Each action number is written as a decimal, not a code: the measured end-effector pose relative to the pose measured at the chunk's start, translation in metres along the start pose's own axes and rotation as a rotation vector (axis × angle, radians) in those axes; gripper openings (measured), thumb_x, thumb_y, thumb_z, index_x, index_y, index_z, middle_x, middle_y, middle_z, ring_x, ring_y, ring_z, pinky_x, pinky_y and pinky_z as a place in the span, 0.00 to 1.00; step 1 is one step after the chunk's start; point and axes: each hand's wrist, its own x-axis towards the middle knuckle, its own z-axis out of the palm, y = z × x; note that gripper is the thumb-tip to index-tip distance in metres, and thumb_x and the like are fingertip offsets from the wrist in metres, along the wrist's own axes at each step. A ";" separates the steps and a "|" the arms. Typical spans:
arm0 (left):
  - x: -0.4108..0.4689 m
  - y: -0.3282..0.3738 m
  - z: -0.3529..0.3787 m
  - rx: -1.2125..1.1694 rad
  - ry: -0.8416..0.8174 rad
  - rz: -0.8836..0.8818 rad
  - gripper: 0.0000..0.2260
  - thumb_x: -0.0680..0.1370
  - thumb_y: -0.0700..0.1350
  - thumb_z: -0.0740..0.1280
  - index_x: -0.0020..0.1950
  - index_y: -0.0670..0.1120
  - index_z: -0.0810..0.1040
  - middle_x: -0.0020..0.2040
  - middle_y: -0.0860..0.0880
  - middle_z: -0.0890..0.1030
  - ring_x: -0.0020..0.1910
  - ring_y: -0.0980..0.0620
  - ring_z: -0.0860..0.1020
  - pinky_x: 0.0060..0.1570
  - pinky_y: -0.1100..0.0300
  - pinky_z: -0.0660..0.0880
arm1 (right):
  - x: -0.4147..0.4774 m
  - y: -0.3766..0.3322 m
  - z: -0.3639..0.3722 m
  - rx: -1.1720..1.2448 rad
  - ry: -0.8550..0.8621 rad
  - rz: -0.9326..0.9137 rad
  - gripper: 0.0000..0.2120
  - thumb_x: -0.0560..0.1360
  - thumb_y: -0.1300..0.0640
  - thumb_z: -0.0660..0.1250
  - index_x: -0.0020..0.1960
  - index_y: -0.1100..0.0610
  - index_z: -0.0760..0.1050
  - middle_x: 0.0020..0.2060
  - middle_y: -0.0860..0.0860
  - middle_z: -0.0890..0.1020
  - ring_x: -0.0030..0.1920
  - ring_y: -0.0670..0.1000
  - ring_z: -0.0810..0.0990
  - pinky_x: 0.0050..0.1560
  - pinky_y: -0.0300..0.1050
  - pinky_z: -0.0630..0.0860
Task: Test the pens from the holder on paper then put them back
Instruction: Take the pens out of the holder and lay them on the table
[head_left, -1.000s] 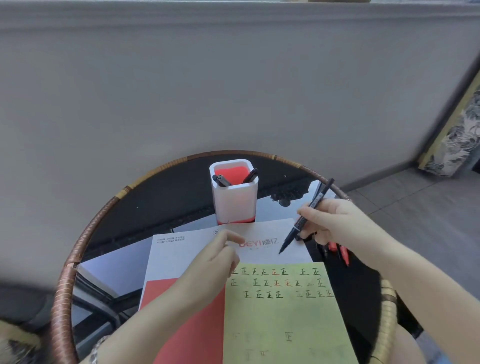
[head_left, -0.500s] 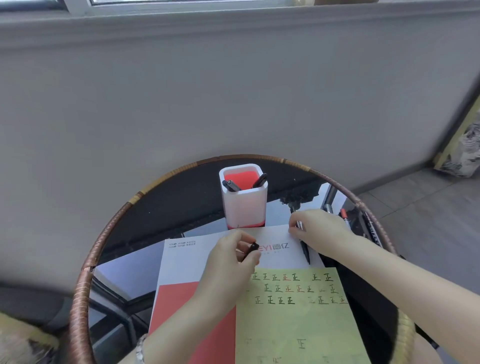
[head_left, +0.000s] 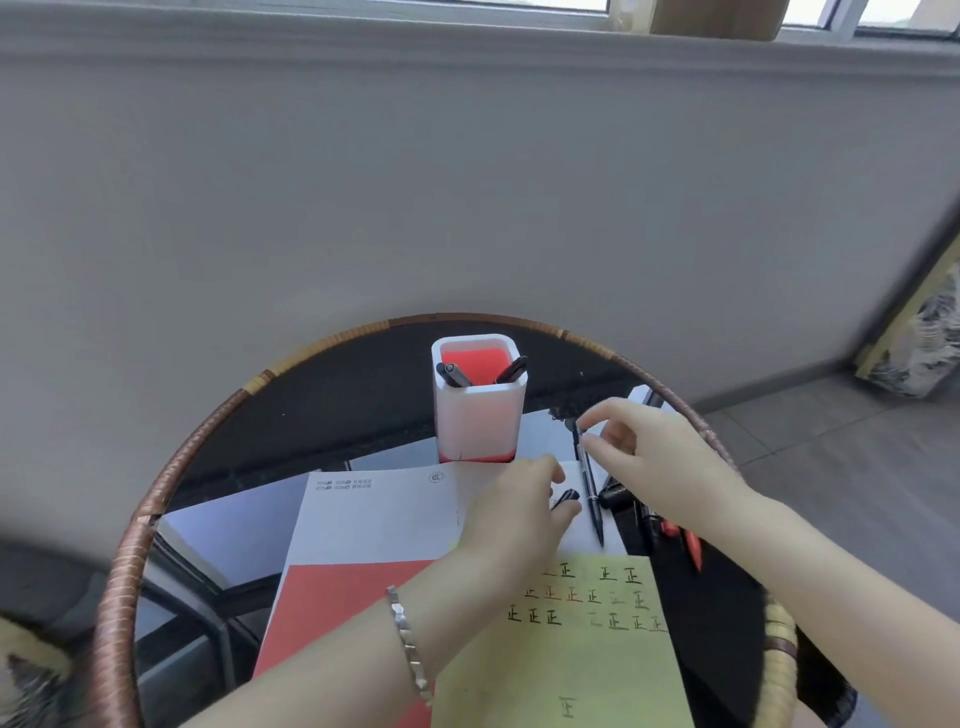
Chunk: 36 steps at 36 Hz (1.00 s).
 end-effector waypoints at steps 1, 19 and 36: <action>-0.004 -0.001 -0.004 0.005 0.016 0.010 0.13 0.78 0.52 0.62 0.60 0.49 0.71 0.55 0.52 0.75 0.51 0.52 0.74 0.49 0.57 0.73 | 0.002 -0.006 0.000 0.021 0.020 -0.010 0.08 0.76 0.52 0.63 0.54 0.49 0.74 0.33 0.44 0.74 0.35 0.42 0.72 0.38 0.39 0.72; -0.058 -0.040 -0.096 -0.067 0.317 0.075 0.07 0.76 0.48 0.64 0.53 0.55 0.74 0.44 0.60 0.76 0.45 0.65 0.74 0.46 0.59 0.75 | 0.050 -0.060 0.021 0.139 0.257 -0.052 0.06 0.74 0.57 0.64 0.49 0.56 0.77 0.33 0.50 0.79 0.35 0.55 0.79 0.39 0.52 0.79; -0.049 0.000 -0.082 -0.222 0.419 0.470 0.08 0.70 0.42 0.67 0.45 0.54 0.77 0.43 0.53 0.74 0.43 0.57 0.75 0.41 0.69 0.73 | -0.035 -0.082 -0.001 0.065 0.374 -0.631 0.06 0.70 0.61 0.70 0.46 0.58 0.79 0.31 0.44 0.74 0.32 0.43 0.71 0.38 0.26 0.68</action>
